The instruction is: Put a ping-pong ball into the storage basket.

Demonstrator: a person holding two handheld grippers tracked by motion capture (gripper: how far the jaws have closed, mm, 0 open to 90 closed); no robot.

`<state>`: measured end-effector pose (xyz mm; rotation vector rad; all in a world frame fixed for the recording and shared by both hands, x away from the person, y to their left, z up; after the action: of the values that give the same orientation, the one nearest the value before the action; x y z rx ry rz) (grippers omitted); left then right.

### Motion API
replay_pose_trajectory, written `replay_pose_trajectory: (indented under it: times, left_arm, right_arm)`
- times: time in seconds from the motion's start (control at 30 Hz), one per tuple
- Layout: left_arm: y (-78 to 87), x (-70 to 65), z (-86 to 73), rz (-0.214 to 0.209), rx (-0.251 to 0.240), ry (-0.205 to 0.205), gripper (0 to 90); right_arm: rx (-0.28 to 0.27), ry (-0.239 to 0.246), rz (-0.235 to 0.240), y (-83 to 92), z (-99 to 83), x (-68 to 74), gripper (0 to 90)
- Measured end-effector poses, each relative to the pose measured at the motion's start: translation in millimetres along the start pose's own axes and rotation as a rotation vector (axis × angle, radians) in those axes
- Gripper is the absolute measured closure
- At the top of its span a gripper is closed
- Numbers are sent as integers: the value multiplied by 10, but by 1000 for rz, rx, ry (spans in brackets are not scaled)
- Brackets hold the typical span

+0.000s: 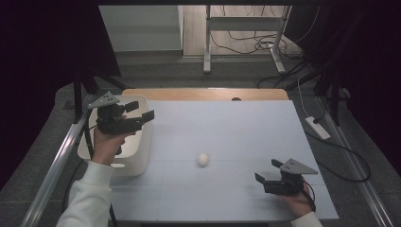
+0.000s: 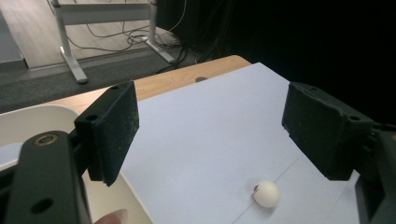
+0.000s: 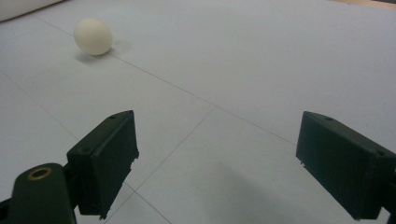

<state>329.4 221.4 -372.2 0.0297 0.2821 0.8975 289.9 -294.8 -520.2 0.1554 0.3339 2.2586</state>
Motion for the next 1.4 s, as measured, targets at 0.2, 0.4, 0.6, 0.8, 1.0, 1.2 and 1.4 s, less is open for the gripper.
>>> replay_pose_trajectory:
  times: [0.2,0.4,0.6,0.8,1.0,1.2,1.4]
  left_arm:
    - [-9,-67,-57,-22,-1,-6,195]
    - [-21,-109,-82,-29,-5,-4,192]
    - [-68,-187,-125,-41,11,-13,191]
    - [-105,-257,-146,-51,19,-23,191]
    - [-213,-332,-189,-67,59,-44,190]
    - [-293,-396,-234,-82,78,-52,189]
    - [-366,-460,-268,-100,87,-53,188]
  right_arm:
    - [5,13,3,-11,3,19,126]
    - [10,24,3,-20,0,23,126]
    - [10,29,8,-33,3,38,126]
    - [8,32,9,-30,13,44,126]
    - [8,35,11,-39,14,41,126]
    - [6,33,10,-39,17,38,126]
    - [4,26,17,-50,18,38,126]
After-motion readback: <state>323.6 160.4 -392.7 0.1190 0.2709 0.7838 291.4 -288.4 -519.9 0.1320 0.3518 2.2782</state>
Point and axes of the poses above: each handheld gripper's, and its own axes: y roughly backward along the jaws, z roughly out of its top, x roughly to its left, the point moved 1 cm from there along -y, roughly forward along the jaws, and after that the axes turned 13 degrees about -x, right-handed, at the moved point
